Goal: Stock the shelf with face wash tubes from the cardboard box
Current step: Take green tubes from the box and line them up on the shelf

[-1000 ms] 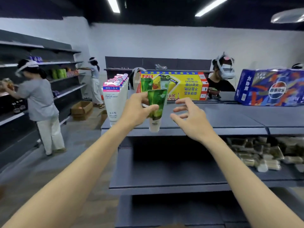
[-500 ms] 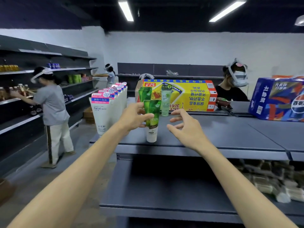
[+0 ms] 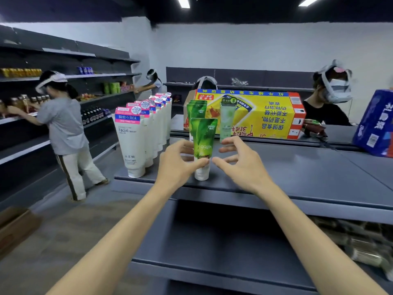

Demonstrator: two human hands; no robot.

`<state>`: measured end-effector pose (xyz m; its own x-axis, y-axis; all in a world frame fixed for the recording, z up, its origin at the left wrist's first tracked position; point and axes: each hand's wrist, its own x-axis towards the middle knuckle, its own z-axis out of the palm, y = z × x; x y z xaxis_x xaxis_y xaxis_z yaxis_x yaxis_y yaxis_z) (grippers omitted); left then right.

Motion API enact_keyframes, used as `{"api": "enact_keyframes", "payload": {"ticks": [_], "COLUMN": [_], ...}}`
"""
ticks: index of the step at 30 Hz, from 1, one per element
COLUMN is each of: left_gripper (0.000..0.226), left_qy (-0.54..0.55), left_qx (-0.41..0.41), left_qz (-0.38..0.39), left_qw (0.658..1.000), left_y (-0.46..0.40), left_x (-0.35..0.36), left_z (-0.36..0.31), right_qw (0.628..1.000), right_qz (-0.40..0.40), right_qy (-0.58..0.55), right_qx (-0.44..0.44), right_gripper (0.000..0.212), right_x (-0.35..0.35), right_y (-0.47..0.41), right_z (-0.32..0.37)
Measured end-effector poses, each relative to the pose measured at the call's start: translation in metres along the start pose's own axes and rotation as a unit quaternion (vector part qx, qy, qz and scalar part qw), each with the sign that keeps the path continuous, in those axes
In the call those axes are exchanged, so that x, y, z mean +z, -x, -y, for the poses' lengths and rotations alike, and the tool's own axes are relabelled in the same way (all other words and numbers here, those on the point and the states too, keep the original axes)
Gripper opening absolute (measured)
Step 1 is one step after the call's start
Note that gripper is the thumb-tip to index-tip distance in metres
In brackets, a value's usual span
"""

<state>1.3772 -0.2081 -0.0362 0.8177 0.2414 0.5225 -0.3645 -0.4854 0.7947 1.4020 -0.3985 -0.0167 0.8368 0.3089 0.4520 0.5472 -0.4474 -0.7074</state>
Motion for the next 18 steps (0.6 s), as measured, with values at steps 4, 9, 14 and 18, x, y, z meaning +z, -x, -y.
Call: {"api": "enact_keyframes", "payload": {"ticks": [4, 9, 14, 18], "left_gripper": [0.029, 0.023, 0.024, 0.026], "left_qy": [0.011, -0.001, 0.004, 0.013], "left_qx": [0.019, -0.004, -0.026, -0.030], "left_qz": [-0.034, -0.057, -0.074, -0.072], "left_qw": [0.999, 0.998, 0.997, 0.997], "left_y": [0.000, -0.024, -0.044, -0.053], "left_x": [0.006, 0.006, 0.007, 0.010], "left_z": [0.007, 0.020, 0.025, 0.030], "right_qw": [1.000, 1.000, 0.999, 0.999], "right_qz": [-0.013, -0.027, -0.032, -0.024], "right_qy": [0.003, 0.002, 0.007, 0.026], "right_qx": [0.007, 0.014, 0.025, 0.029], "right_gripper": [0.046, 0.042, 0.040, 0.041], "right_x": [0.005, 0.010, 0.017, 0.021], "right_y": [-0.008, -0.017, -0.032, -0.045], "right_z": [0.003, 0.007, 0.008, 0.009]}}
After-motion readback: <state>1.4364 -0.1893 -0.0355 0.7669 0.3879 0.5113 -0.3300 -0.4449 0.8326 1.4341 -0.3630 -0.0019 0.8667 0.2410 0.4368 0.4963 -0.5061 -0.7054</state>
